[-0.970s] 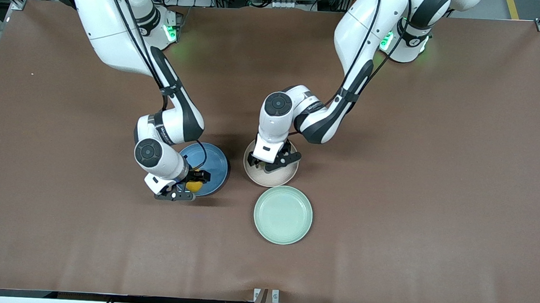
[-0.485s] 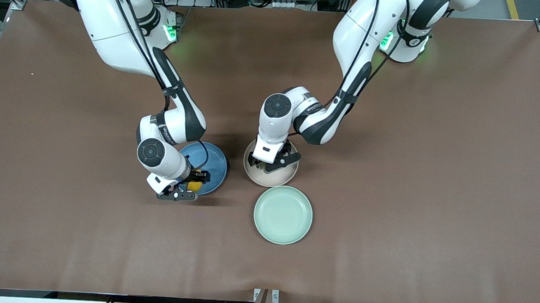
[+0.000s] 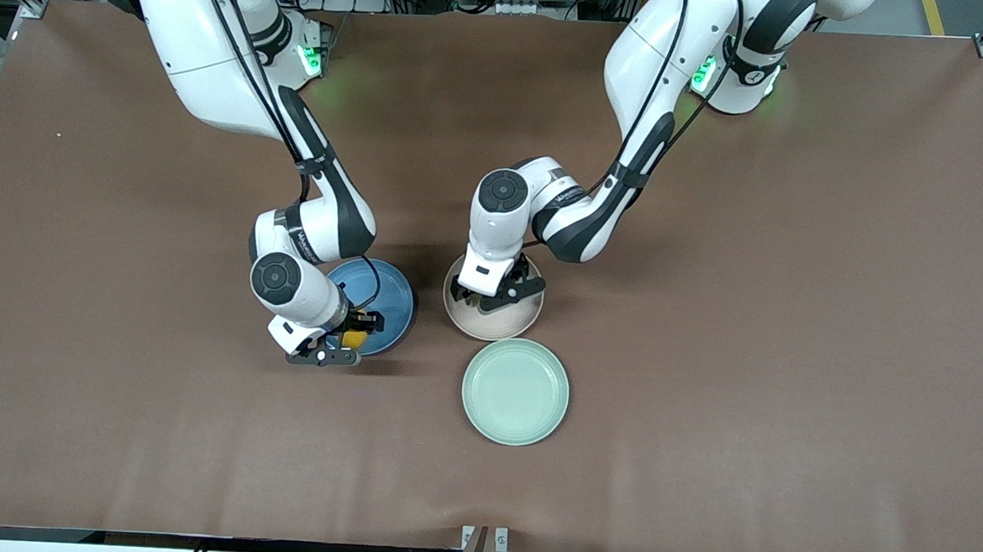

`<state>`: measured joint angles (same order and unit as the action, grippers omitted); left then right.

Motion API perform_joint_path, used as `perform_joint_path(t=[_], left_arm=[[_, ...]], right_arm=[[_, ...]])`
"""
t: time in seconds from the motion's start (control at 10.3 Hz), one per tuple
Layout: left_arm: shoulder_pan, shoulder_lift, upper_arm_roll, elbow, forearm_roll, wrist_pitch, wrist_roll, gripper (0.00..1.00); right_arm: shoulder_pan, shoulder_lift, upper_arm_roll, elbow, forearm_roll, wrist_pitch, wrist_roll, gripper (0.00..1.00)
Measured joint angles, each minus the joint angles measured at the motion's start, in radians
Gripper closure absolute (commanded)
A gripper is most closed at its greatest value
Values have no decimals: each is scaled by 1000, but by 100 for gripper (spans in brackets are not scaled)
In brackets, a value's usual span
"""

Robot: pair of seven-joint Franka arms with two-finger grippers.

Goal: Pick lemon and lettuce from blue and beige plates
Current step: 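Close the right gripper on the lemon while the left gripper grips lettuce, then lift the lemon off the blue plate while the left gripper lifts lettuce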

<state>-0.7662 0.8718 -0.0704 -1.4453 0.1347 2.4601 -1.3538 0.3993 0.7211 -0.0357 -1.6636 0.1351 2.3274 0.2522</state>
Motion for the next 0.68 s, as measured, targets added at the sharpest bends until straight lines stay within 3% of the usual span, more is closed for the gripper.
perform_joint_path(t=[0.39,0.48,0.58,0.68], left_arm=[[-5,2,0,0,6,0,11,0],[-6,2,0,0,11,0,15,36],[-8,3,0,0,28,0,16,90],[-10,3,0,0,40,0,16,100]], right_arm=[[-30,-6,-19,186,0,-281,0,74],[-54,-7,-20,223,-1,-328,-2,74],[-81,-8,-22,258,-10,-375,-11,74],[-107,-10,-22,290,-29,-424,-42,74]])
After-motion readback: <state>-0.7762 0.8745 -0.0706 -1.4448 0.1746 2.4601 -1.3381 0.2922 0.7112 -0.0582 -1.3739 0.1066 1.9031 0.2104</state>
